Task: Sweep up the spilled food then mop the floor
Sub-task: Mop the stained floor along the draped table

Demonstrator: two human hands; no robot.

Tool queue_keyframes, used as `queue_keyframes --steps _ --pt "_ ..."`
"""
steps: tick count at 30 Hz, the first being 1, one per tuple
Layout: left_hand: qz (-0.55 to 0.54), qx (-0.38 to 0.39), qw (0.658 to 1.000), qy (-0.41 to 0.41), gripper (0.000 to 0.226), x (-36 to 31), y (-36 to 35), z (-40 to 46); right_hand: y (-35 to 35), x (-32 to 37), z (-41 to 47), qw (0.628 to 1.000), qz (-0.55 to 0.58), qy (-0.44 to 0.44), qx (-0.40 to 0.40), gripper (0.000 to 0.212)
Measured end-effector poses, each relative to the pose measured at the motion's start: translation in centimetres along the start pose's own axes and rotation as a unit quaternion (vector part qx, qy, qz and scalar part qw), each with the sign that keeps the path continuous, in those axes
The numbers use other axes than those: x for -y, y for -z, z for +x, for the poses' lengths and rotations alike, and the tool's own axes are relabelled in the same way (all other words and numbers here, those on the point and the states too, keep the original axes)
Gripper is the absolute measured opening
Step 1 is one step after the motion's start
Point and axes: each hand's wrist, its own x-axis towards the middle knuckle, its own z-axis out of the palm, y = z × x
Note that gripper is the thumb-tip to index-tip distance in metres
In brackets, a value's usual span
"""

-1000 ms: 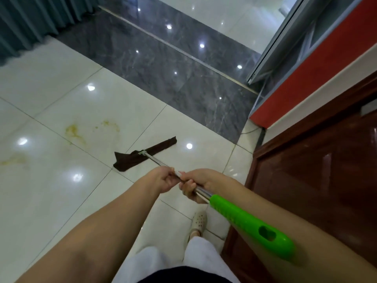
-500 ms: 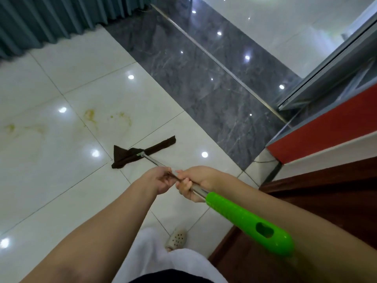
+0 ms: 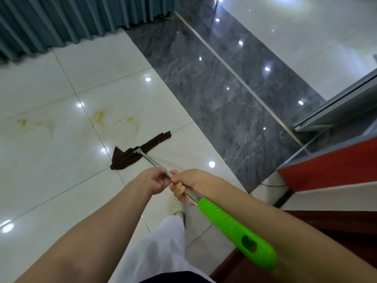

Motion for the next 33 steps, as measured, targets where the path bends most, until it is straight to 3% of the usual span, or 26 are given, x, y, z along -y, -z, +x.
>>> queue_keyframes --steps 12,20,28,33 --pt "-0.095 -0.021 0.995 -0.018 0.022 -11.4 -5.7 5.3 -1.8 15.1 3.2 0.998 -0.069 -0.008 -0.001 0.028" --pt "-0.123 -0.026 0.992 -0.015 0.014 -16.6 -7.6 6.9 -3.7 21.2 5.2 0.993 -0.120 -0.022 -0.004 0.033" --pt "-0.175 -0.046 0.983 -0.026 0.030 -17.8 -10.4 9.0 -2.0 25.0 6.2 0.981 -0.192 -0.024 0.016 0.032" --pt "-0.234 -0.061 0.969 -0.046 0.028 -15.8 -13.8 9.6 1.5 26.7 5.5 0.975 -0.214 -0.042 0.039 0.032"
